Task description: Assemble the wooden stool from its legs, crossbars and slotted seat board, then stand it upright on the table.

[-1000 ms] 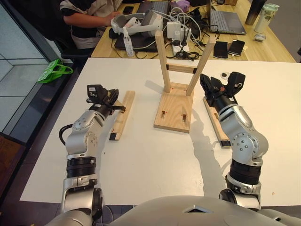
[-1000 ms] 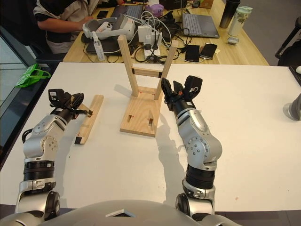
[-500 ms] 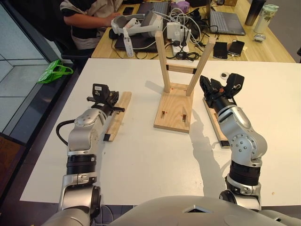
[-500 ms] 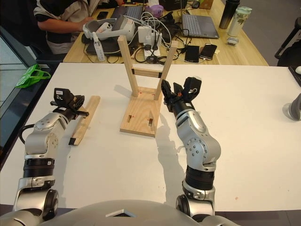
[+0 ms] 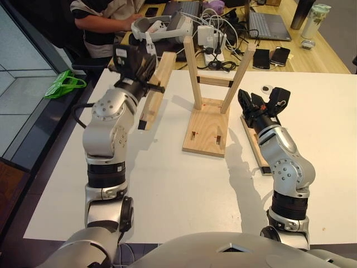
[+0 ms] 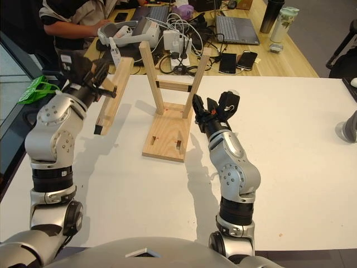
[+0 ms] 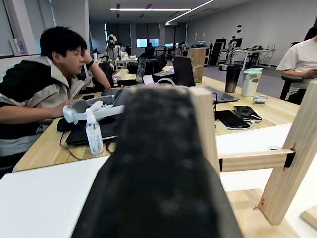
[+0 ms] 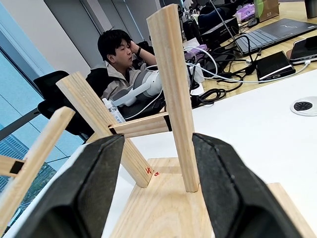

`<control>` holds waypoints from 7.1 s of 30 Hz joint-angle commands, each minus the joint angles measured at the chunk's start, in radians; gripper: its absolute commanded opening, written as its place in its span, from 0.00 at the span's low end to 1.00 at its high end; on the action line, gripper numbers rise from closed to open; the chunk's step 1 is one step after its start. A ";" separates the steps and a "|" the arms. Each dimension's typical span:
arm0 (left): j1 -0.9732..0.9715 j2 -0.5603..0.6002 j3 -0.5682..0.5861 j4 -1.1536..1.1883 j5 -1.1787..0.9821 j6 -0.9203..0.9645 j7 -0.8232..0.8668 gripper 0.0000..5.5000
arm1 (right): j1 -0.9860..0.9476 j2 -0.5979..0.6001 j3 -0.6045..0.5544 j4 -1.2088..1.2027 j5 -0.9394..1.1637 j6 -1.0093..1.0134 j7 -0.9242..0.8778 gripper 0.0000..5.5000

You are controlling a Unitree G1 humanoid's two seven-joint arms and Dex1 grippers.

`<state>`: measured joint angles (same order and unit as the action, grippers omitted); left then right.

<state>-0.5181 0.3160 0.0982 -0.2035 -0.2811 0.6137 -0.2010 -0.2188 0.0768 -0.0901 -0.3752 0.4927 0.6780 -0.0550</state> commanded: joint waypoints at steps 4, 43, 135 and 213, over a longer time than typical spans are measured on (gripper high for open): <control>0.151 0.020 -0.022 0.063 0.083 -0.140 -0.024 0.07 | -0.033 0.001 0.002 0.022 -0.006 -0.012 0.003 0.46; 0.246 0.014 -0.043 0.396 0.137 -0.172 -0.123 0.07 | -0.057 -0.013 0.004 0.035 -0.016 -0.013 0.005 0.46; 0.004 0.324 0.035 -0.055 0.070 0.216 -0.459 0.07 | -0.191 -0.209 0.032 0.015 -0.130 -0.104 0.175 0.46; -0.304 0.221 -0.035 -0.278 -0.408 0.526 -0.204 0.06 | -0.292 -0.350 0.495 0.188 -0.874 -0.579 0.472 0.64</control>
<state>-0.8035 0.5335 0.0711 -0.4733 -0.6891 1.1285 -0.4056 -0.5143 -0.2799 0.4030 -0.1816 -0.3892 0.0990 0.4025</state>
